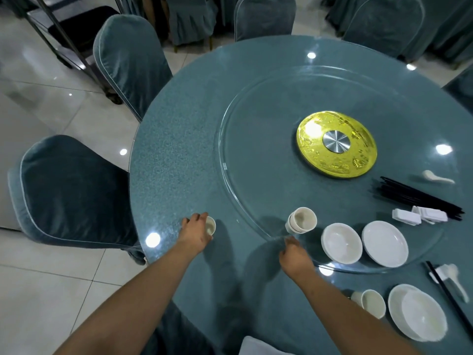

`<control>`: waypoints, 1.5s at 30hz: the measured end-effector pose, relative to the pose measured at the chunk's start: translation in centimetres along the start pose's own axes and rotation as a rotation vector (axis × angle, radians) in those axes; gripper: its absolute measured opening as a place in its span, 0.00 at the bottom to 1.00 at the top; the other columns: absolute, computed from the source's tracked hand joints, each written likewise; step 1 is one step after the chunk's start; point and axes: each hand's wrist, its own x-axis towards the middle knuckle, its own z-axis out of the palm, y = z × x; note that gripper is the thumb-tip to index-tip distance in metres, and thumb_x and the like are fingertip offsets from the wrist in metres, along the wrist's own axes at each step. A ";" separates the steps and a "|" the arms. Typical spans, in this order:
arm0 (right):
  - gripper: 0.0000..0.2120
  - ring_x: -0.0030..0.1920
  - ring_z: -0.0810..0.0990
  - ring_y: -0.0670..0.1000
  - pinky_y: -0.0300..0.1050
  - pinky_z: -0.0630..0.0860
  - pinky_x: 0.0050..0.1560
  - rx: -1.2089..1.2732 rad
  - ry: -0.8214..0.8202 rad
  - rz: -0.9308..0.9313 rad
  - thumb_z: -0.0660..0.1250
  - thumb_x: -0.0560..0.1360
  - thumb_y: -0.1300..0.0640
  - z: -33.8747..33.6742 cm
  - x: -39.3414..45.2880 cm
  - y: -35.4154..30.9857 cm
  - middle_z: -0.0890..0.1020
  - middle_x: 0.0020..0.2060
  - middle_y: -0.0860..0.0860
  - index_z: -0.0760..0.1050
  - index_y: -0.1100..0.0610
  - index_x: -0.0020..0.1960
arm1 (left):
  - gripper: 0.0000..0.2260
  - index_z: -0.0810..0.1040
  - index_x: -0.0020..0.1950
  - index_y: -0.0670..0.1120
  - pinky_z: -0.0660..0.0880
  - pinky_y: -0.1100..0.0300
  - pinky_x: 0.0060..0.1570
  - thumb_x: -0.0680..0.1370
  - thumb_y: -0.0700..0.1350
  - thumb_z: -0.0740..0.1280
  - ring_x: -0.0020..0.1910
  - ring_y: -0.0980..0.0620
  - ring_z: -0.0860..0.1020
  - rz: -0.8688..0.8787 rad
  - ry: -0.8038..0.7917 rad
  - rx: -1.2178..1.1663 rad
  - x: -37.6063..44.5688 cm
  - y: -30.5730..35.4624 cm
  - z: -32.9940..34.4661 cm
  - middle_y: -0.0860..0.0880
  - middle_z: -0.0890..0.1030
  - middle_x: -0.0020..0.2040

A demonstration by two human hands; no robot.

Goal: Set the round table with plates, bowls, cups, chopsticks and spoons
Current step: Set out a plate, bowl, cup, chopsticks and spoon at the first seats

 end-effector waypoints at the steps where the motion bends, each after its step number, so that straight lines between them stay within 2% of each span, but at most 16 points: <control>1: 0.24 0.75 0.63 0.54 0.49 0.61 0.74 -0.041 -0.019 0.003 0.55 0.78 0.60 0.1 0.1 0.2 0.65 0.74 0.55 0.63 0.58 0.74 | 0.34 0.59 0.77 0.52 0.68 0.49 0.67 0.74 0.53 0.71 0.69 0.40 0.62 -0.004 0.002 -0.020 0.1 0.1 0.1 0.49 0.66 0.72; 5: 0.31 0.79 0.46 0.56 0.53 0.49 0.78 -0.096 -0.133 0.038 0.54 0.78 0.62 0.5 0.7 0.3 0.48 0.79 0.55 0.49 0.58 0.79 | 0.40 0.54 0.78 0.53 0.67 0.47 0.69 0.72 0.56 0.73 0.71 0.41 0.58 0.018 0.027 -0.027 0.1 0.5 0.5 0.49 0.61 0.74; 9: 0.33 0.79 0.42 0.59 0.53 0.46 0.78 -0.082 -0.185 0.037 0.53 0.78 0.64 0.8 1.1 -0.7 0.43 0.79 0.56 0.46 0.59 0.80 | 0.36 0.57 0.78 0.51 0.61 0.48 0.73 0.75 0.57 0.70 0.72 0.43 0.56 0.126 0.156 -0.011 -0.4 1.1 1.0 0.50 0.61 0.75; 12: 0.32 0.79 0.42 0.58 0.54 0.47 0.78 -0.074 -0.205 -0.010 0.53 0.77 0.64 0.8 1.5 -1.6 0.43 0.79 0.56 0.47 0.59 0.79 | 0.30 0.62 0.76 0.49 0.60 0.51 0.73 0.77 0.55 0.67 0.72 0.46 0.57 0.245 0.227 0.009 -0.8 2.2 1.4 0.50 0.64 0.74; 16: 0.32 0.79 0.47 0.55 0.56 0.51 0.77 -0.051 -0.218 -0.150 0.55 0.76 0.64 0.2 1.9 -2.0 0.47 0.79 0.52 0.52 0.56 0.79 | 0.23 0.69 0.72 0.49 0.62 0.55 0.71 0.79 0.54 0.65 0.70 0.48 0.63 0.339 0.220 -0.003 -1.5 4.6 2.1 0.50 0.69 0.70; 20: 0.25 0.77 0.59 0.53 0.47 0.57 0.75 -0.043 -0.139 -0.284 0.55 0.78 0.64 0.5 0.9 -1.8 0.59 0.77 0.54 0.63 0.58 0.75 | 0.19 0.72 0.69 0.48 0.63 0.57 0.69 0.80 0.53 0.63 0.67 0.48 0.68 0.397 0.171 -0.002 -1.9 7.7 2.7 0.50 0.73 0.67; 23: 0.24 0.77 0.60 0.53 0.46 0.56 0.76 -0.054 -0.105 -0.293 0.54 0.78 0.64 0.7 -0.2 -0.1 0.59 0.77 0.55 0.65 0.60 0.74 | 0.18 0.72 0.69 0.47 0.65 0.57 0.68 0.80 0.52 0.63 0.67 0.48 0.69 0.428 0.110 -0.044 -2.0 10.4 3.0 0.48 0.74 0.66; 27: 0.21 0.74 0.64 0.53 0.43 0.58 0.74 -0.049 -0.073 -0.258 0.57 0.77 0.63 0.4 -1.5 3.7 0.65 0.74 0.53 0.70 0.60 0.70 | 0.19 0.71 0.70 0.46 0.64 0.57 0.68 0.80 0.52 0.63 0.66 0.47 0.70 0.452 0.059 -0.087 -2.6 13.8 3.4 0.47 0.73 0.66; 30: 0.24 0.77 0.57 0.52 0.46 0.54 0.76 -0.068 -0.060 -0.190 0.55 0.78 0.64 0.0 -2.0 6.0 0.60 0.77 0.51 0.65 0.58 0.74 | 0.22 0.70 0.71 0.46 0.65 0.57 0.69 0.79 0.52 0.65 0.65 0.47 0.71 0.484 0.033 -0.107 -2.7 16.0 3.4 0.47 0.71 0.67; 36: 0.30 0.79 0.47 0.48 0.50 0.48 0.78 -0.125 -0.156 -0.105 0.54 0.77 0.63 -0.7 -2.3 8.0 0.46 0.80 0.49 0.55 0.55 0.79 | 0.30 0.61 0.76 0.47 0.64 0.53 0.70 0.78 0.53 0.67 0.71 0.46 0.63 0.467 -0.002 -0.026 -2.1 19.3 3.1 0.49 0.64 0.72; 40: 0.31 0.79 0.46 0.47 0.51 0.48 0.78 -0.121 -0.183 -0.110 0.53 0.76 0.64 -0.8 -2.0 7.6 0.45 0.80 0.47 0.54 0.54 0.79 | 0.30 0.60 0.77 0.48 0.66 0.52 0.69 0.78 0.53 0.66 0.71 0.45 0.62 0.451 0.007 0.007 -1.9 20.1 3.3 0.49 0.63 0.73; 45: 0.31 0.79 0.49 0.47 0.51 0.50 0.78 -0.118 -0.188 -0.136 0.53 0.77 0.64 -1.0 -1.2 6.7 0.46 0.80 0.48 0.55 0.55 0.79 | 0.29 0.61 0.77 0.48 0.62 0.54 0.70 0.79 0.53 0.65 0.70 0.44 0.64 0.456 0.029 0.031 -1.7 20.2 3.3 0.48 0.64 0.73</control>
